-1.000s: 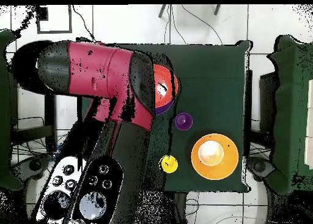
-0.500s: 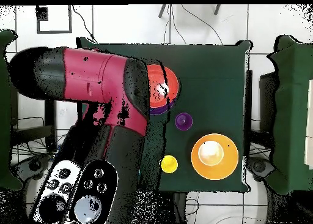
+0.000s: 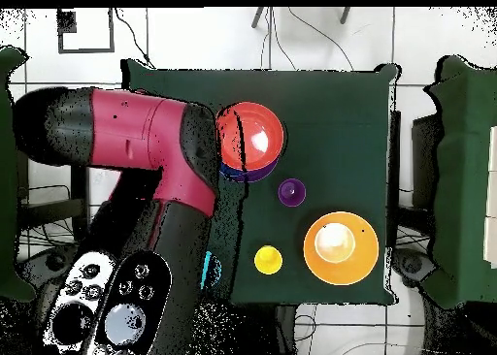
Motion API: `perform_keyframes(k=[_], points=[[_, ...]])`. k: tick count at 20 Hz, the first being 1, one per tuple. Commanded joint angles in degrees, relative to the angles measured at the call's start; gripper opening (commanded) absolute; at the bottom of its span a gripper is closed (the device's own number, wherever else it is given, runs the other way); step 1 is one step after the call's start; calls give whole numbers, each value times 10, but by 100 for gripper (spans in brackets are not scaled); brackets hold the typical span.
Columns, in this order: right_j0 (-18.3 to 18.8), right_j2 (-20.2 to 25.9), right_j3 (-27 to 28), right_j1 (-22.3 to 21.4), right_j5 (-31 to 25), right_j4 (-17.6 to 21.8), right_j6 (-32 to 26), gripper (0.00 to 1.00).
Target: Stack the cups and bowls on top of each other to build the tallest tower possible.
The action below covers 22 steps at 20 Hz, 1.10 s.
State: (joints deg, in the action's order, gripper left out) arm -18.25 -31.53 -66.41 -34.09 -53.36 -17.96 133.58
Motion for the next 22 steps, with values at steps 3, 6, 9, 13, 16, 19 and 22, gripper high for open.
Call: perform_keyframes(k=[3, 6, 9, 13, 16, 19, 22], points=[[-15, 48, -69, 50, 38, -10, 141, 100], [-15, 46, -68, 52, 38, -12, 139, 100], [-17, 46, -71, 56, 45, -15, 143, 100], [-22, 47, -77, 65, 65, -23, 155, 100], [-25, 47, -82, 71, 78, -27, 158, 100], [-27, 43, -83, 78, 86, -28, 158, 100], [-26, 40, -82, 82, 92, -25, 155, 100]])
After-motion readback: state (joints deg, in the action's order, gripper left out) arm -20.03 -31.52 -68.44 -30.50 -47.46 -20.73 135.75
